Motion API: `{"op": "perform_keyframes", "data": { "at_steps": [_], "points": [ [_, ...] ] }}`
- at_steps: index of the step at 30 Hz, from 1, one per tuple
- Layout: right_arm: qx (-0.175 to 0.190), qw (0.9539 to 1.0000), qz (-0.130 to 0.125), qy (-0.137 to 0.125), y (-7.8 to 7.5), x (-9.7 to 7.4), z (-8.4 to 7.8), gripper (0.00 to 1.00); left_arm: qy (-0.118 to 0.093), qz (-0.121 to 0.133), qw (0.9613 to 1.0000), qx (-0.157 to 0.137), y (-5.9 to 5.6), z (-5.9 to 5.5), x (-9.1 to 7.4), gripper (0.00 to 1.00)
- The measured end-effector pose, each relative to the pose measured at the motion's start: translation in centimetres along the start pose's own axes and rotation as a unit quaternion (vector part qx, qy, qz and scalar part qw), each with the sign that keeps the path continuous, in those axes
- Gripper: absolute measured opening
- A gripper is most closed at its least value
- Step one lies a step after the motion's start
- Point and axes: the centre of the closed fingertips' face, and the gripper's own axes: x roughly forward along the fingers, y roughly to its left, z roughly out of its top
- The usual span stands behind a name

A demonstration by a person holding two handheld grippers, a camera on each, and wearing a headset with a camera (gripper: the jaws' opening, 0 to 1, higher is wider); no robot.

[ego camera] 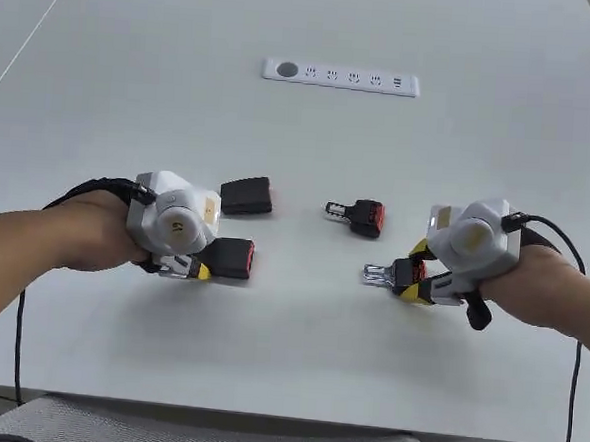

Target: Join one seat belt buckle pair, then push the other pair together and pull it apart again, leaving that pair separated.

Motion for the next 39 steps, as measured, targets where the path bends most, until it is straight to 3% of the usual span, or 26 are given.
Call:
{"op": "perform_keyframes", "data": {
  "at_steps": [11,17,22,39],
  "points": [
    [-0.018,0.9995,0.020,0.019,-0.1,0.4,-1.1,0.35,-0.001,-0.013,0.9998,0.011,-0.1,-0.1,0.2,0.33],
    [-0.010,0.9991,0.035,0.020,-0.3,0.6,-1.2,0.35,-0.006,-0.024,0.9995,-0.018,0.0,-0.2,0.3,0.33],
    [-0.011,0.9990,0.040,0.018,-0.1,0.5,-1.2,0.34,-0.005,-0.025,0.9997,0.000,-0.3,0.0,0.3,0.32],
    [-0.008,0.9991,0.033,0.025,0.0,0.7,-1.0,0.35,0.008,-0.036,0.9991,0.018,-0.4,0.1,0.5,0.32]
  ]
}}
